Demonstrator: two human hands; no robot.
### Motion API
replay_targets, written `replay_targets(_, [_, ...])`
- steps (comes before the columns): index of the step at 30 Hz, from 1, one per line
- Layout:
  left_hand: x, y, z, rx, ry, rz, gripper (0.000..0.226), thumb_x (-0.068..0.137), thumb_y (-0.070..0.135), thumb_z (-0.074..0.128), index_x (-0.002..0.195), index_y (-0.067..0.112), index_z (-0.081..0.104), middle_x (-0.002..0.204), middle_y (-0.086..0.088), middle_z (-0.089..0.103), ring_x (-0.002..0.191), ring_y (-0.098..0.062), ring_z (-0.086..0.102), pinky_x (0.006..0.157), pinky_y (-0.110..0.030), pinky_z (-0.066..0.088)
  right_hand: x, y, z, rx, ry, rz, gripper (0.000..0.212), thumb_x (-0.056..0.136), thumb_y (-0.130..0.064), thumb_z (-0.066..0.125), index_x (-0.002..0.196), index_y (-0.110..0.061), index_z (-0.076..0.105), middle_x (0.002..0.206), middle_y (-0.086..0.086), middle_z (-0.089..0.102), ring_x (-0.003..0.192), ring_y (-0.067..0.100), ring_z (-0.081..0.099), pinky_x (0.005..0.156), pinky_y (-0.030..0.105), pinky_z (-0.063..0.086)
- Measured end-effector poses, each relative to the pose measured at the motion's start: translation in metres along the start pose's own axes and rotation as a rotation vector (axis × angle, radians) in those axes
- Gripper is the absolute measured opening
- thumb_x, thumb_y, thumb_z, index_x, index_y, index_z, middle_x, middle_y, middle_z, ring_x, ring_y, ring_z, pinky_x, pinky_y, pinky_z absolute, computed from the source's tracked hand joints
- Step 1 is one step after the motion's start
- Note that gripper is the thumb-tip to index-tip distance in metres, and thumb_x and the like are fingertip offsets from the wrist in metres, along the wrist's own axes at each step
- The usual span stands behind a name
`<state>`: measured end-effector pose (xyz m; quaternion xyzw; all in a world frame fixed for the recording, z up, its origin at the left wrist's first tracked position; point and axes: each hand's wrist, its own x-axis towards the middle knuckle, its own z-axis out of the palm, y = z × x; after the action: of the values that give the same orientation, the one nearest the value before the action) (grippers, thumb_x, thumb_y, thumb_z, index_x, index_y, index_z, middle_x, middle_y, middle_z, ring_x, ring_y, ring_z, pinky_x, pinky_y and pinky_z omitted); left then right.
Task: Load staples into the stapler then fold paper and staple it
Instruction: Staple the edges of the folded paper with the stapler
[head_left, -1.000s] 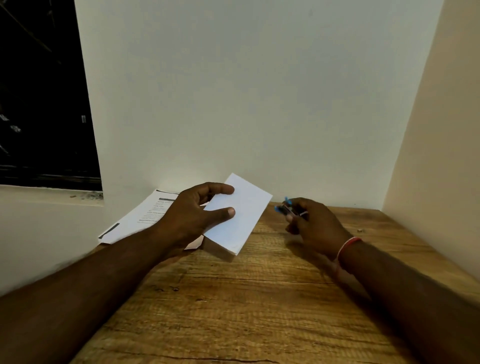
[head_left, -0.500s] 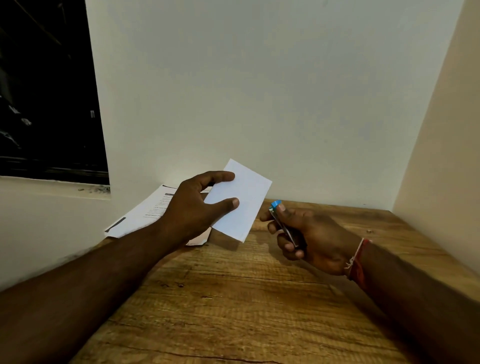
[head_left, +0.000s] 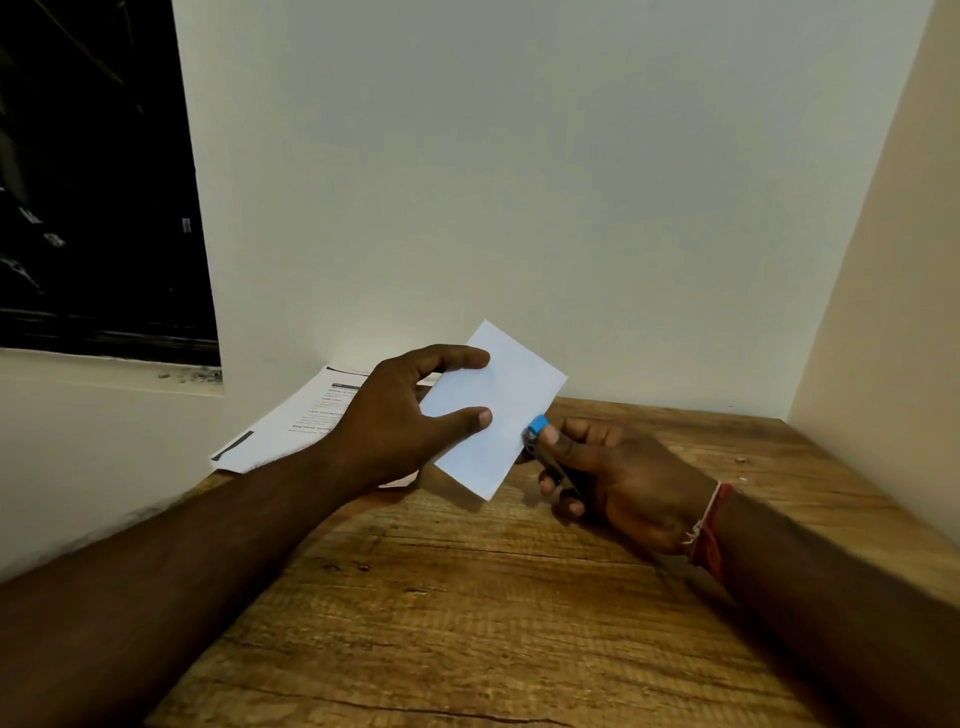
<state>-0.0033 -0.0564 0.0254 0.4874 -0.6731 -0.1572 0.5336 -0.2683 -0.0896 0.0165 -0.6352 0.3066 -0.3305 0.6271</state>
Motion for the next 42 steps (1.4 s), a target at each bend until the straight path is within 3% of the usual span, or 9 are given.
replay_targets(5, [-0.001, 0.003, -0.002, 0.035, -0.041, 0.046, 0.056, 0.086, 0.03, 0.098, 0.131, 0.051, 0.074, 0.137, 0.015, 0.073, 0.101, -0.016, 0.083, 0.08, -0.043, 0.072, 0.003, -0.001, -0.008, 0.073, 0.012, -0.051, 0.043, 0.097, -0.027, 0.073, 0.125, 0.006, 0.071, 0.114, 0.017, 0.073, 0.072, 0.016, 0.064, 0.062, 0.034, 0.04])
replay_targets(8, [0.0, 0.003, -0.002, 0.02, -0.012, 0.043, 0.054, 0.085, 0.028, 0.099, 0.129, 0.05, 0.075, 0.136, 0.017, 0.073, 0.102, -0.015, 0.082, 0.08, -0.042, 0.071, 0.003, -0.004, -0.015, 0.096, 0.014, -0.083, 0.036, 0.099, -0.028, 0.069, 0.124, -0.003, 0.074, 0.12, 0.013, 0.078, 0.077, 0.019, 0.063, 0.059, 0.029, 0.04])
replay_targets(16, [-0.004, 0.006, 0.002, 0.109, 0.003, 0.044, 0.062, 0.079, 0.04, 0.102, 0.132, 0.049, 0.071, 0.136, 0.029, 0.065, 0.109, -0.007, 0.073, 0.072, -0.016, 0.06, 0.001, 0.005, -0.005, 0.018, -0.047, -0.04, 0.042, 0.095, -0.024, 0.078, 0.126, 0.004, 0.07, 0.111, 0.014, 0.081, 0.072, 0.016, 0.07, 0.06, 0.03, 0.044])
replay_targets(19, [-0.007, 0.01, 0.005, 0.179, -0.012, 0.057, 0.065, 0.078, 0.047, 0.101, 0.134, 0.05, 0.068, 0.133, 0.037, 0.061, 0.115, -0.003, 0.067, 0.075, -0.009, 0.053, 0.0, 0.005, 0.001, -0.016, -0.058, -0.007, 0.048, 0.094, -0.019, 0.073, 0.132, 0.008, 0.067, 0.092, 0.01, 0.08, 0.071, 0.016, 0.071, 0.057, 0.028, 0.045])
replay_targets(25, [-0.009, 0.013, 0.006, 0.209, -0.034, 0.093, 0.07, 0.076, 0.05, 0.101, 0.136, 0.052, 0.065, 0.14, 0.033, 0.062, 0.121, -0.004, 0.065, 0.085, -0.019, 0.053, 0.003, 0.001, -0.002, 0.024, 0.034, -0.082, 0.029, 0.092, -0.027, 0.074, 0.109, -0.003, 0.076, 0.089, 0.01, 0.074, 0.067, 0.017, 0.064, 0.059, 0.03, 0.041])
replay_targets(29, [-0.01, 0.015, 0.005, 0.216, -0.052, 0.095, 0.07, 0.077, 0.049, 0.101, 0.136, 0.054, 0.064, 0.137, 0.038, 0.057, 0.12, -0.004, 0.064, 0.083, -0.017, 0.05, 0.004, -0.005, -0.016, 0.072, 0.086, -0.129, 0.028, 0.094, -0.025, 0.074, 0.11, -0.002, 0.073, 0.094, 0.003, 0.075, 0.076, 0.018, 0.066, 0.06, 0.029, 0.038])
replay_targets(34, [-0.008, 0.013, 0.004, 0.21, -0.052, 0.124, 0.07, 0.077, 0.048, 0.101, 0.135, 0.058, 0.064, 0.14, 0.034, 0.061, 0.119, -0.004, 0.066, 0.083, -0.017, 0.051, 0.005, -0.006, -0.028, 0.062, 0.097, -0.176, 0.043, 0.093, -0.021, 0.073, 0.126, 0.007, 0.07, 0.102, 0.005, 0.078, 0.078, 0.018, 0.067, 0.059, 0.026, 0.043])
replay_targets(38, [-0.008, 0.013, 0.002, 0.216, -0.055, 0.16, 0.07, 0.078, 0.045, 0.101, 0.134, 0.06, 0.063, 0.141, 0.037, 0.061, 0.119, 0.004, 0.065, 0.086, -0.013, 0.048, 0.005, -0.007, -0.035, 0.033, 0.111, -0.238, 0.044, 0.089, -0.024, 0.078, 0.127, -0.003, 0.074, 0.115, 0.011, 0.078, 0.08, 0.02, 0.067, 0.063, 0.029, 0.045])
replay_targets(42, [-0.008, 0.012, 0.003, 0.249, -0.061, 0.216, 0.068, 0.081, 0.041, 0.1, 0.138, 0.055, 0.065, 0.144, 0.041, 0.058, 0.132, 0.018, 0.053, 0.101, -0.004, 0.04, 0.006, -0.006, -0.037, -0.005, 0.1, -0.283, 0.077, 0.066, -0.043, 0.102, 0.13, -0.008, 0.077, 0.112, 0.014, 0.08, 0.082, 0.02, 0.071, 0.065, 0.03, 0.05])
